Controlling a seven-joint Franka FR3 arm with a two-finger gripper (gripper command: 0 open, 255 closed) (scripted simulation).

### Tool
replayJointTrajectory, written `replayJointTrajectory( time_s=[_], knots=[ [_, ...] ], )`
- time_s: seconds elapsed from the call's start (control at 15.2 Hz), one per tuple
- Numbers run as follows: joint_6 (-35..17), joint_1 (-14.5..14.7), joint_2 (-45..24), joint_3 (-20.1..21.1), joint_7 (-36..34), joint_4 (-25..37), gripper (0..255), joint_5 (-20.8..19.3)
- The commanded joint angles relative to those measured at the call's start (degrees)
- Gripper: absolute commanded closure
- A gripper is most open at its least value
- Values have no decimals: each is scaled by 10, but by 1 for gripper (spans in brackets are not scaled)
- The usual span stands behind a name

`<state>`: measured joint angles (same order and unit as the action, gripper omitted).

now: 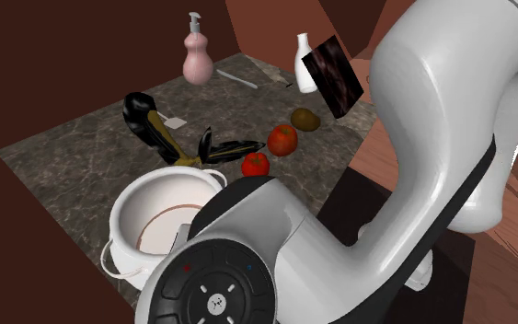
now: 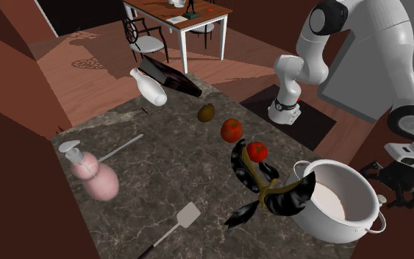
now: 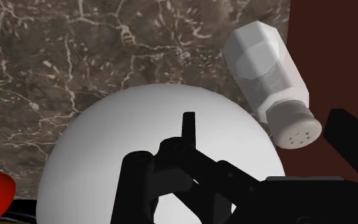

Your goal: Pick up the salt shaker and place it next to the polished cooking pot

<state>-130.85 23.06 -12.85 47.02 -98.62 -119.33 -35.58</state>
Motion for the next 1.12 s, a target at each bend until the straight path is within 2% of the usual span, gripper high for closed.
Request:
replayJointTrajectory(
  time_s=[0.0,0.07,0.13,0.26,0.33,0.59,0.66,1.06],
  knots=[
    [-61,-1,-40,-3,-1,-5,0,-3],
    [-54,4,-38,2,-5,-2,255,0],
    [-61,-2,-14,11,-2,-24,255,18],
    [-62,0,-10,14,-8,-29,255,20],
    [-62,-9,5,19,6,-35,255,37],
    [-79,-16,15,19,6,-58,255,39],
    [-61,-2,-40,-2,-1,-5,255,-3],
    [-33,-26,-8,26,35,5,255,42]
  ],
)
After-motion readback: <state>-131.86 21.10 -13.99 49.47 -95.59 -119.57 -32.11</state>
